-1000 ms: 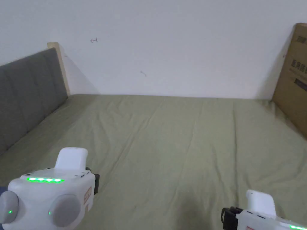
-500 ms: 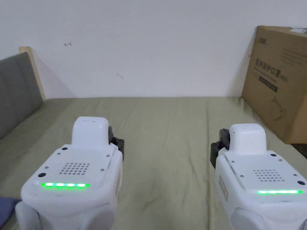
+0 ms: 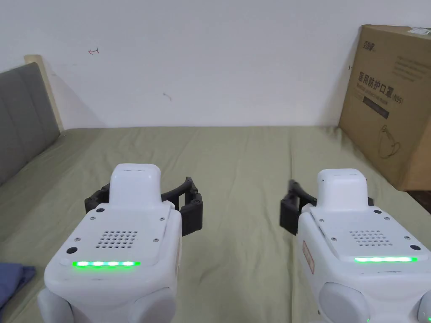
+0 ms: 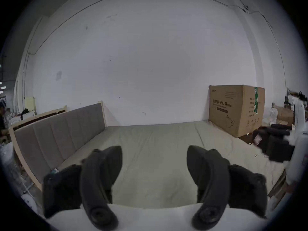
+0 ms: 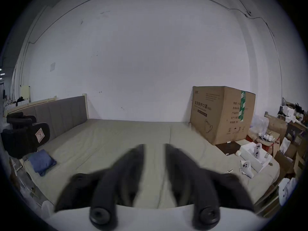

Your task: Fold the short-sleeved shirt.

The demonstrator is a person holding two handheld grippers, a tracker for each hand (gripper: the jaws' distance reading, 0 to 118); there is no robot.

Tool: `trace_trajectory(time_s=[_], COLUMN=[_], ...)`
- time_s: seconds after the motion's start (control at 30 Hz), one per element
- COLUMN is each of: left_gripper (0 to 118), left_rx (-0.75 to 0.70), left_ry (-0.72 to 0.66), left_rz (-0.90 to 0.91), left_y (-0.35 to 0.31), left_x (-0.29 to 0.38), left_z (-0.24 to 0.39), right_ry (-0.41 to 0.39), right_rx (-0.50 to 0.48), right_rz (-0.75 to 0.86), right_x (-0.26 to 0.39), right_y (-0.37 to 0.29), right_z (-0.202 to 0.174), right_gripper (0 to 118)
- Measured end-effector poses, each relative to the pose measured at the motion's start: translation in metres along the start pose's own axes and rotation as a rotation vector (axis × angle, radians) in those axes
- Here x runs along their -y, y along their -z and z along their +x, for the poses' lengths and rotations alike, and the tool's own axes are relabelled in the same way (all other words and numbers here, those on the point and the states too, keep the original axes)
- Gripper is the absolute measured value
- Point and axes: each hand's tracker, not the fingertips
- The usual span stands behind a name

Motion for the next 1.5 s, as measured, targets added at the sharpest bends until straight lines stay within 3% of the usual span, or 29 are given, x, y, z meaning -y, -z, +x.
trace_trajectory(time_s=[0.07,0.1,0.17,0.6,1.0,1.5], left_gripper=[98,106,112,112,112,112], left_rx=[0.018,0.018,0.003,0.015,0.021,0.031], left_ry=[-0.023,-0.026,-0.023,0.095,0.101,0.011], left_rz=[-0.029,-0.067,-0.079,-0.103,-0.099,-0.143], left_y=[0.002,0.005,0.006,0.005,0.007,0.015], left_x=[-0.003,-0.004,-0.005,-0.011,-0.011,-0.010], left_z=[0.001,0.001,0.003,0.007,0.015,0.012], right_ry=[-0.008,-0.006,-0.017,-0.022,-0.007,0.009], right_rx=[0.008,0.013,0.018,-0.003,0.003,-0.017], right_rz=[0.002,0.021,0.020,-0.002,-0.001,-0.047], right_x=[0.001,0.002,0.001,-0.001,-0.004,0.003], right_y=[0.001,-0.001,-0.002,0.005,0.009,0.016], right_z=[-0.002,-0.003,-0.005,-0.007,-0.004,-0.006], right_gripper=[98,108,108,108,108,108])
